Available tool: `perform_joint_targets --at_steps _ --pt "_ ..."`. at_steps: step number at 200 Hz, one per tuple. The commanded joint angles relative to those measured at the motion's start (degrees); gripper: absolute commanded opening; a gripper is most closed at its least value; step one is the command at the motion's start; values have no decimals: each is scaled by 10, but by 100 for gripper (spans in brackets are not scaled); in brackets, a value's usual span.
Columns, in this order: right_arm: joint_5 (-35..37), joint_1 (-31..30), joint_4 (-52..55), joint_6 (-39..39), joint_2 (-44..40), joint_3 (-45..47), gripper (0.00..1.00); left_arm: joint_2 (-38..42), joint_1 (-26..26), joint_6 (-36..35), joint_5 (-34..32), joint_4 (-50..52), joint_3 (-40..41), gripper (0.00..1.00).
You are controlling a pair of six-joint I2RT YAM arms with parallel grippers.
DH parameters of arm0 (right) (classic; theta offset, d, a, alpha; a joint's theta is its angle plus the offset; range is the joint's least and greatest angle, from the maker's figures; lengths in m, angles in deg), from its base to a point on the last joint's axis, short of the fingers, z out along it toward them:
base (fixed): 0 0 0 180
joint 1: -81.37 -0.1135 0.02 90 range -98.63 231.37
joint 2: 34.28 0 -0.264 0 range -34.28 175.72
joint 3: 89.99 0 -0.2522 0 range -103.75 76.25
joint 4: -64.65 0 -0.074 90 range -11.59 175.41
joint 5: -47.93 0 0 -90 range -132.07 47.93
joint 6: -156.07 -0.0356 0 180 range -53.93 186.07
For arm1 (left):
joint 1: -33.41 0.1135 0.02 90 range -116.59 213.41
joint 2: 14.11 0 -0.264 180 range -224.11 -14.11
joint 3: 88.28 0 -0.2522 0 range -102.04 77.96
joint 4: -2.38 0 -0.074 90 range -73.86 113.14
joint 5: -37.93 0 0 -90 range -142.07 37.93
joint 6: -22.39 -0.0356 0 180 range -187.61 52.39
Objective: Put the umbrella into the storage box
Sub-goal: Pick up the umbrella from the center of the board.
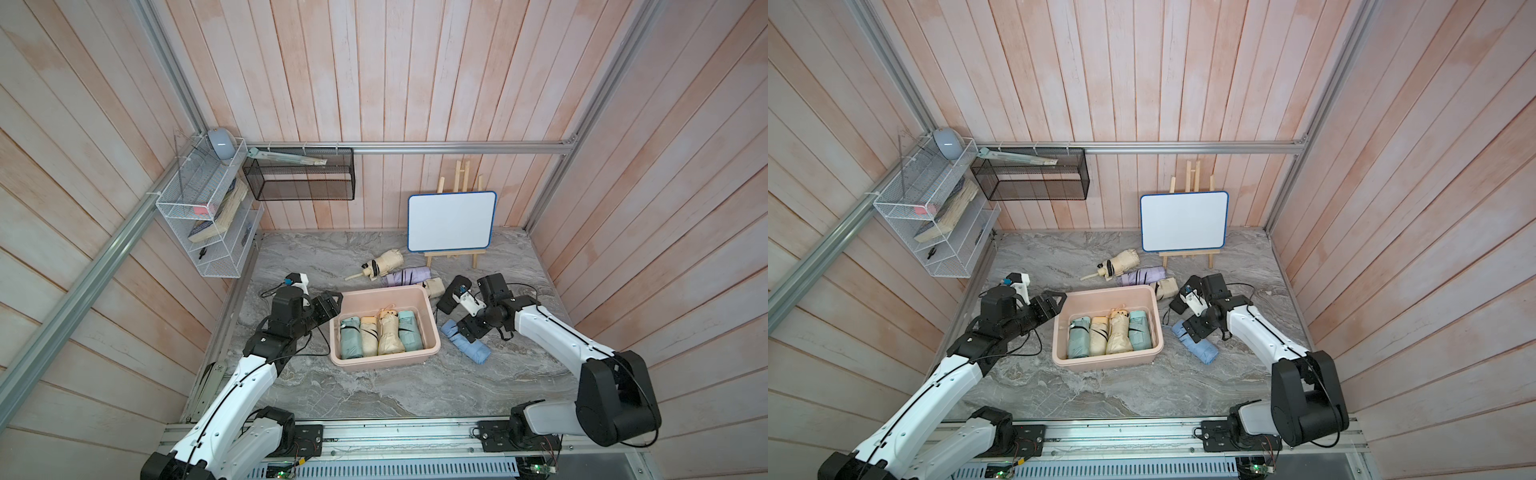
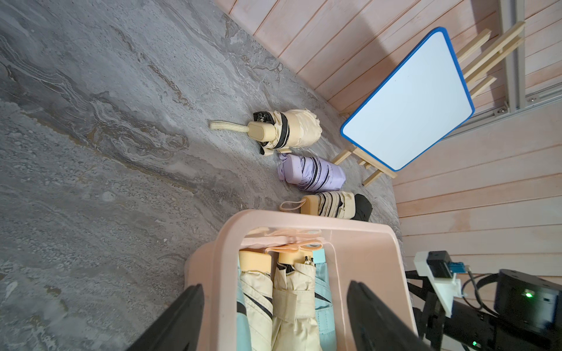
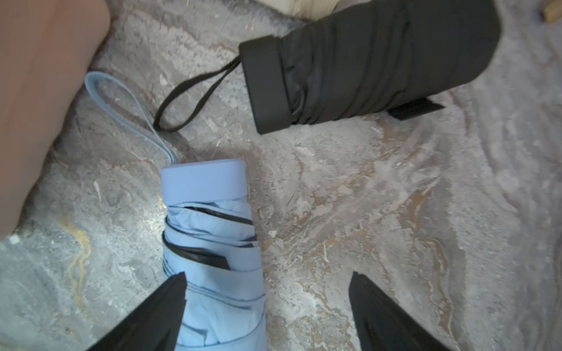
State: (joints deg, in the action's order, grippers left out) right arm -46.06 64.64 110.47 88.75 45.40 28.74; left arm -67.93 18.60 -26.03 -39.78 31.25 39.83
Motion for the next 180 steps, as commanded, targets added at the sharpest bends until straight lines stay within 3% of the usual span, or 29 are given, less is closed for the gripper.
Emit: perform_joint_targets --at_steps 1,63,134,150,180 --pt "-19 -12 0 26 10 15 90 7 4 -6 11 -14 6 80" --pt "-42 -31 -14 18 25 41 90 2 9 -16 17 0 -10 80" --pt "-14 -50 -31 18 41 64 86 4 10 9 -12 37 -9 80" --pt "-12 -52 -34 14 49 62 82 5 11 10 -14 42 -10 80" --pt "-19 -54 -39 7 57 65 64 6 10 10 -16 43 -10 79"
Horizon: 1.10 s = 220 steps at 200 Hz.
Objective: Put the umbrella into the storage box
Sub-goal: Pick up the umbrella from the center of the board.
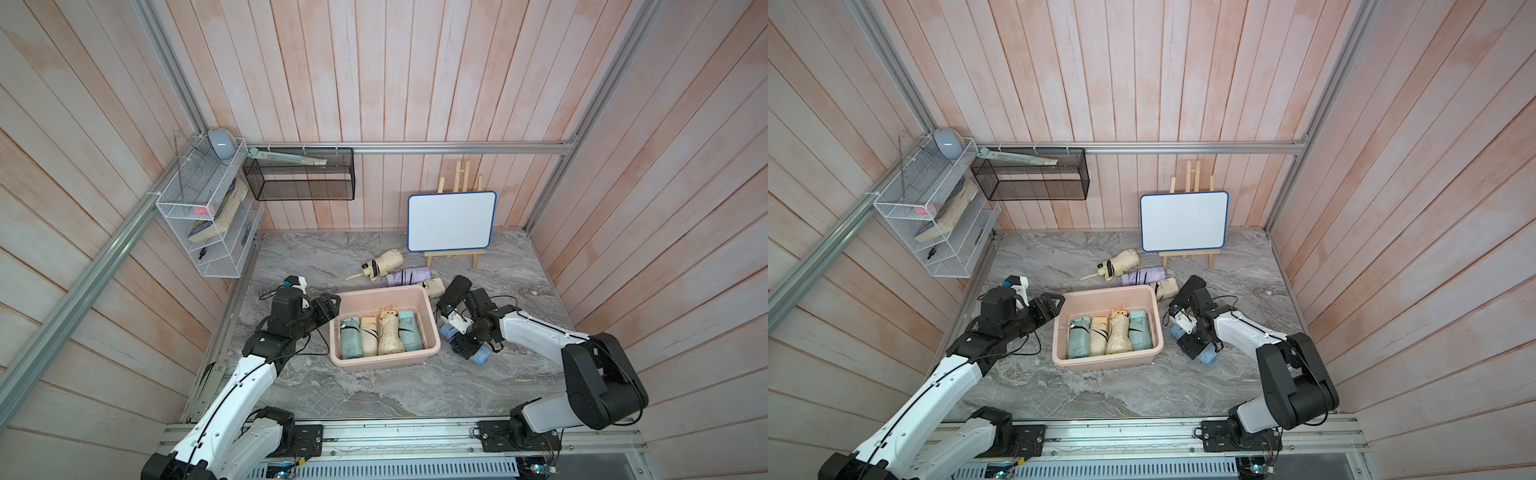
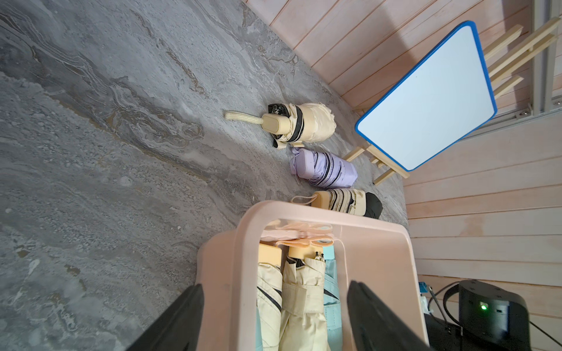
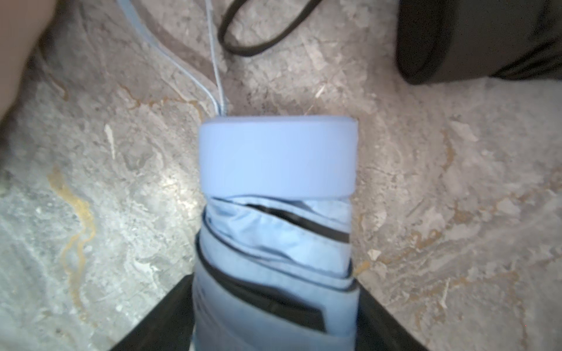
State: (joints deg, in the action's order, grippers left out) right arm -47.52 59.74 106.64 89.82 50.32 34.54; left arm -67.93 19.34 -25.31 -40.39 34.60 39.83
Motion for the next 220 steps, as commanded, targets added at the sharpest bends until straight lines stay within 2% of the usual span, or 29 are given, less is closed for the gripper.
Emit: perform_joint_targets --at_steps 1,18,43,123,147,173,220 --pt "-3 -5 0 -4 8 7 64 6 3 3 -10 9 -10 80" --pt "7 -5 0 -4 3 9 53 5 3 3 -10 8 -12 79" --pt "25 -3 9 -5 -27 8 47 6 4 0 -7 7 -12 79" --pt "70 19 15 -82 -168 -63 41 3 8 -31 31 10 -15 79" --pt "70 19 6 -146 -204 -92 37 4 9 -38 51 12 -14 78" --pt "72 17 18 -250 -223 -140 35 1 9 -50 70 16 -13 76" --pt "72 -19 83 -401 -195 -250 33 -13 10 -62 71 37 -18 72"
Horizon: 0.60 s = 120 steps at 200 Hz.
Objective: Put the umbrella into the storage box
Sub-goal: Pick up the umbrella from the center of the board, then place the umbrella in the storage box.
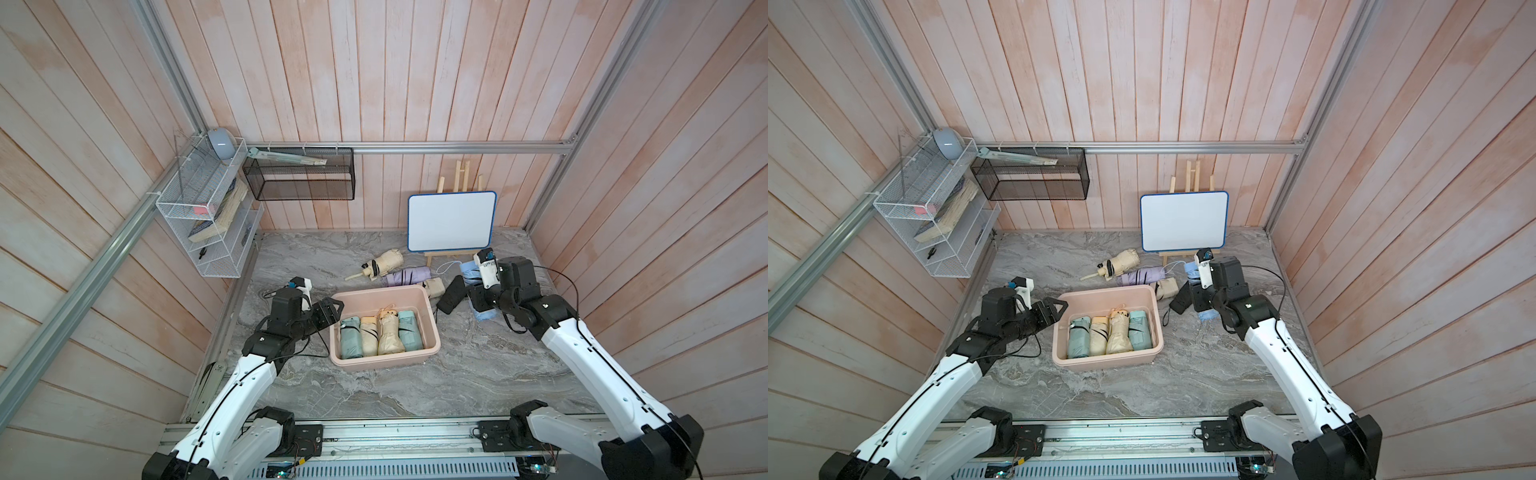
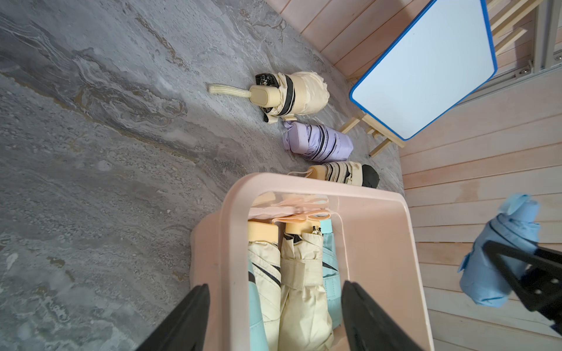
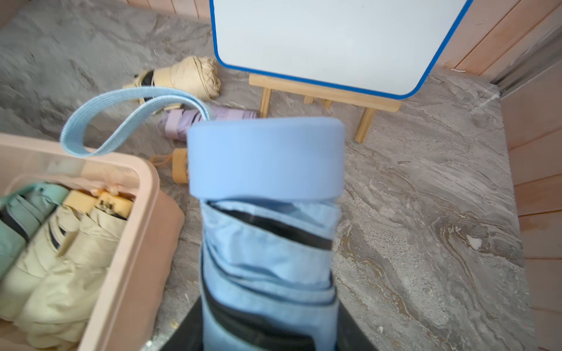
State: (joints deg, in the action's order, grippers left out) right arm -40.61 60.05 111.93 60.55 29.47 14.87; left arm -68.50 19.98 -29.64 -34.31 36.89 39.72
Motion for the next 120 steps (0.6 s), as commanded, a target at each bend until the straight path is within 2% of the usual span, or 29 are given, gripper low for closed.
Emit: perform_joint_targets --at_steps 1,46,93,120 --pt "3 -23 31 -110 15 -57 33 -8 3 -18 10 14 -17 72" --pt "10 -117 71 -227 99 -167 33 -26 3 -19 17 10 -19 66" --pt "49 -233 58 -330 180 -220 31 -39 3 -19 11 1 -21 59" --pt "91 -279 63 -381 222 -235 31 -47 4 -15 21 -11 -21 56"
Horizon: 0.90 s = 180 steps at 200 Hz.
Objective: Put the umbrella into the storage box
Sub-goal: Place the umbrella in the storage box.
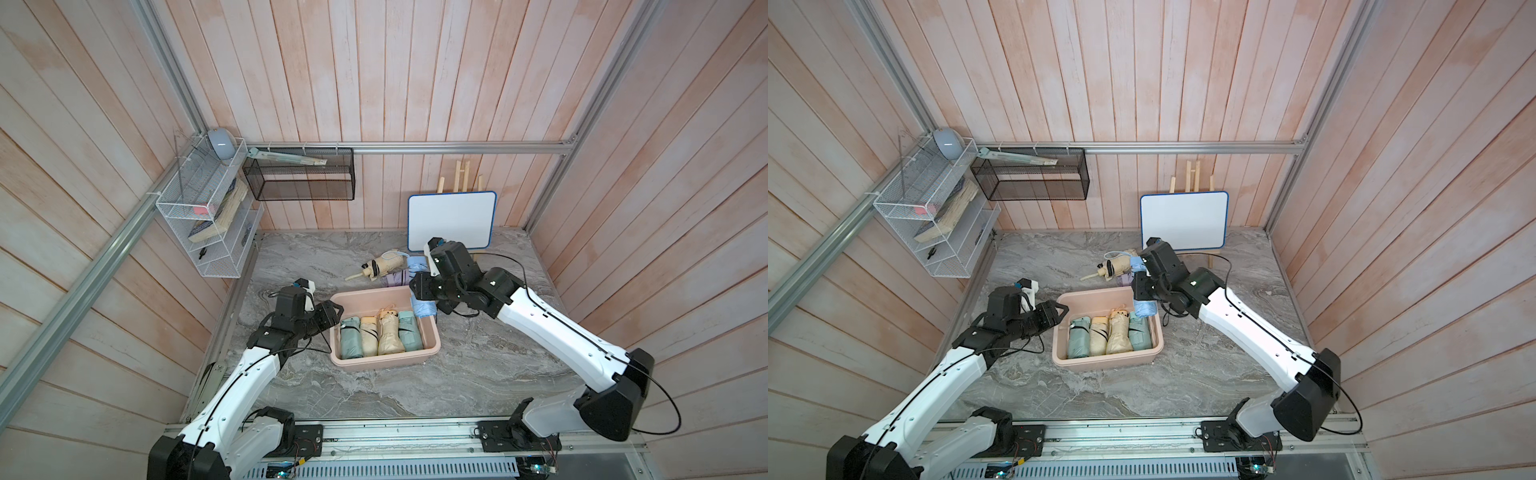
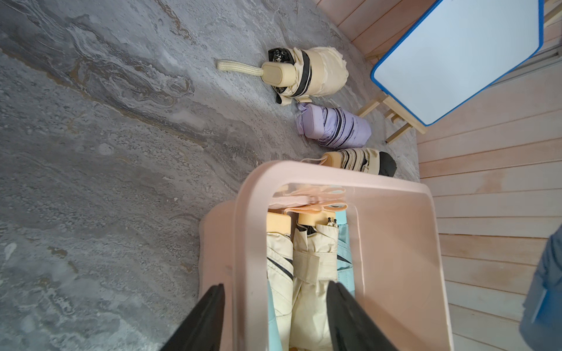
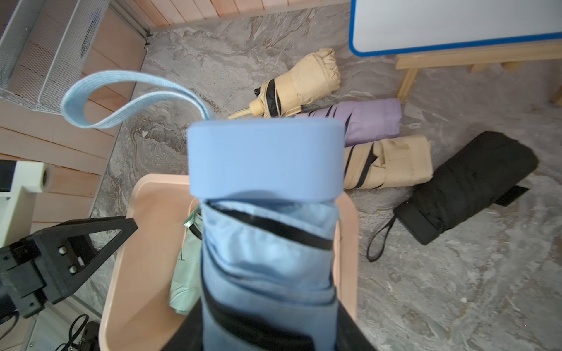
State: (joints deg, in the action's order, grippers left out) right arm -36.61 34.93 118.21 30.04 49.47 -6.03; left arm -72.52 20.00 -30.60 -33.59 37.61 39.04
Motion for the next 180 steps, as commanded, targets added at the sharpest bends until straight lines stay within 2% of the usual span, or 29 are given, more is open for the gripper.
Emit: perform_joint_targets --at_steps 1,26,70,101,180 --pt "52 -29 1 -79 23 -26 31 -7 4 -4 14 -19 -14 56" --pt "72 -56 9 -115 57 -32 31 -17 4 -1 26 -23 -15 52" --pt "106 -97 58 -132 134 -50 31 -24 4 -4 18 -19 -17 44" --pt "112 -99 102 -137 174 -64 32 -29 4 -11 17 -14 -23 37" --pt "139 -81 64 -156 188 18 34 -40 3 -25 14 -5 -37 22"
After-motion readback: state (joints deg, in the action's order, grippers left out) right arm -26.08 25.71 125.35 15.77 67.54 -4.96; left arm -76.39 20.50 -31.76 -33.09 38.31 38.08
